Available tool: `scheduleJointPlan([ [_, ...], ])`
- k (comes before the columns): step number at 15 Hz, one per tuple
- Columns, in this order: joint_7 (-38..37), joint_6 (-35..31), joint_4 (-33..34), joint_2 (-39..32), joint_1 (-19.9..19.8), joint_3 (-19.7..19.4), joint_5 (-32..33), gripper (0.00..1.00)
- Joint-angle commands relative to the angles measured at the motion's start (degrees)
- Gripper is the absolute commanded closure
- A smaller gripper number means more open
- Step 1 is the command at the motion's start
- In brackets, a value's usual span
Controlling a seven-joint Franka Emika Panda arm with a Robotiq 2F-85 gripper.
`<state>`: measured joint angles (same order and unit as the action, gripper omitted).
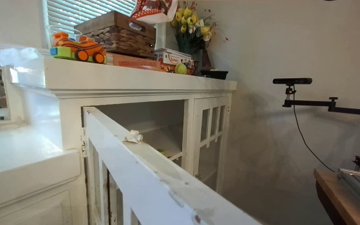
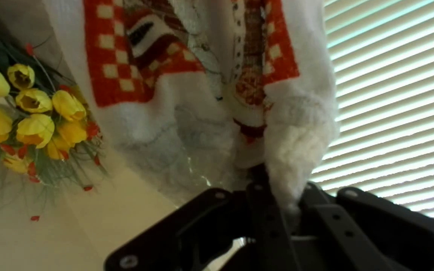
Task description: Remove the cloth from the basket
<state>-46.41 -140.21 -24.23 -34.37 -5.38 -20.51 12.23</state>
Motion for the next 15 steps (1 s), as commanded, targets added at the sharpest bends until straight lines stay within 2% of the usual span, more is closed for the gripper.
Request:
scheduleJointPlan([
  [1, -8.01, -2.69, 0.00, -0.14, -0.46, -3.82, 5.03, 0.98],
  [6, -12.15, -2.97, -0.38, -2.66, -1.39, -6.74, 8.85, 0.98],
  [9, -11.73, -2.72, -0.92, -4.90, -1.78, -6.92, 9.54, 0.98],
  [15, -7.35, 1.26, -1.31, -8.74, -2.16, -3.32, 6.64, 0.98],
])
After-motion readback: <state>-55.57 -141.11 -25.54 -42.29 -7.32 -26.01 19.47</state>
